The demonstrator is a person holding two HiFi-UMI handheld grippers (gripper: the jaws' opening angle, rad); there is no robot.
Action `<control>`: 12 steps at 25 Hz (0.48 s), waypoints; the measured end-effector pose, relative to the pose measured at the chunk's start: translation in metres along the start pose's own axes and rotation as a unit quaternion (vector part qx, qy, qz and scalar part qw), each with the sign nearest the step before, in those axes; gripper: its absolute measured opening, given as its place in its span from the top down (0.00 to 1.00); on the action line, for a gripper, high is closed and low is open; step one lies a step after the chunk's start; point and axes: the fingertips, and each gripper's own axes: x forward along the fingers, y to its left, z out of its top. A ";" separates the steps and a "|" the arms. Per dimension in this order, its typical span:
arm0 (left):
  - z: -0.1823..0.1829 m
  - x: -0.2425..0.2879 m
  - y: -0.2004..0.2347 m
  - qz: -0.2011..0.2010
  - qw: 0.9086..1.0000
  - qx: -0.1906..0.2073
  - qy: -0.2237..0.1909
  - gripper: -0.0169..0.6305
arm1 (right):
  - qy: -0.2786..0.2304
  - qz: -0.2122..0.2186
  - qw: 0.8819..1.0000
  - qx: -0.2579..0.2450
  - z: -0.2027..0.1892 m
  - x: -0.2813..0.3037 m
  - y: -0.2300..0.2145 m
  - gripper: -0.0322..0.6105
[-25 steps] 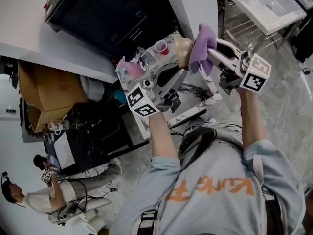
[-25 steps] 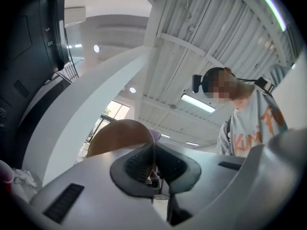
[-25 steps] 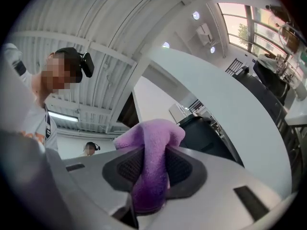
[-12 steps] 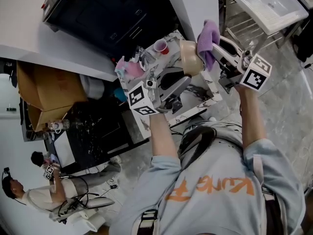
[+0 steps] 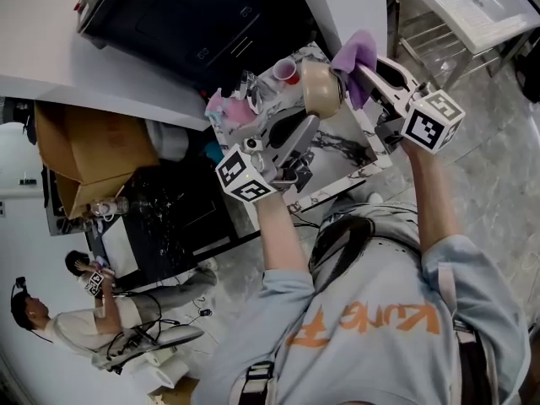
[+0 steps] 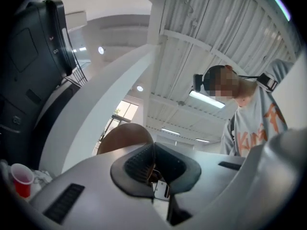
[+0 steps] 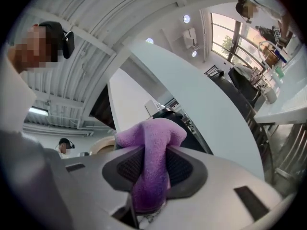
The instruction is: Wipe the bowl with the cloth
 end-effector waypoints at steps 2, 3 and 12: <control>0.004 -0.008 0.007 0.036 0.999 0.013 0.005 0.92 | 0.022 -0.041 0.999 -0.010 -0.011 0.001 -0.010 0.74; 0.005 -0.013 0.011 0.053 0.998 0.020 0.010 0.92 | 0.034 -0.061 0.997 -0.016 -0.017 0.002 -0.016 0.74; 0.009 -0.086 0.024 0.169 0.981 0.061 0.069 0.92 | 0.094 -0.085 0.992 -0.007 -0.073 0.017 -0.014 0.74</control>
